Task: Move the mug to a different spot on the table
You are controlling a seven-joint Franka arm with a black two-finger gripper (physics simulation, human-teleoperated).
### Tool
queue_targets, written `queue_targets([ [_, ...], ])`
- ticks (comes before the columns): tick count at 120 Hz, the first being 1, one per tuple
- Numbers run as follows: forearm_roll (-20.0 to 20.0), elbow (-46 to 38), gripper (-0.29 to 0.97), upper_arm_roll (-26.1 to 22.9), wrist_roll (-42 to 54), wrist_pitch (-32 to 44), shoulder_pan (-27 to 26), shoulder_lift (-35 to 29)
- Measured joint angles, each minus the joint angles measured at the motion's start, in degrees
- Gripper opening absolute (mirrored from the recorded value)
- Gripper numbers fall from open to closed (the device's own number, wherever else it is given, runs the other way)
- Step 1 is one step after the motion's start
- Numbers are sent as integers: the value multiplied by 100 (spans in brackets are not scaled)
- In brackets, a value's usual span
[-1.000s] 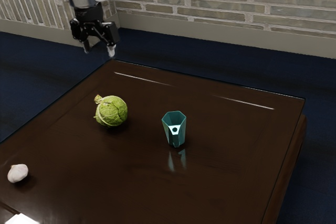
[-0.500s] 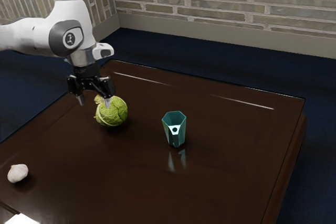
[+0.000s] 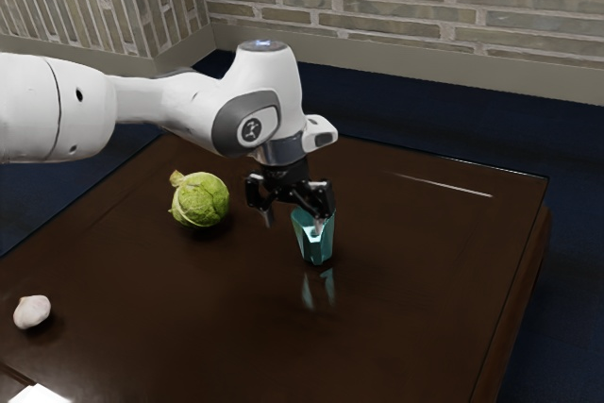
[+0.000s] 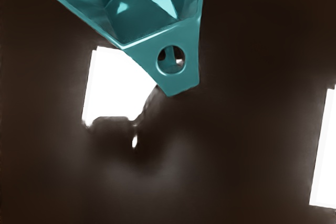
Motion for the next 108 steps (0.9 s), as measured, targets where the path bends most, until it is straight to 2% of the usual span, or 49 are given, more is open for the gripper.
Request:
queue_targets([
  [16, -4, 84, 67, 15, -524, 129, -30, 413],
  [54, -86, 120, 67, 84, -1387, 327, -72, 765],
  [88, -51, 4, 66, 100, -1775, 1122, -131, 989],
  [108, 127, 70, 66, 101, -1860, 1484, -50, 1170],
])
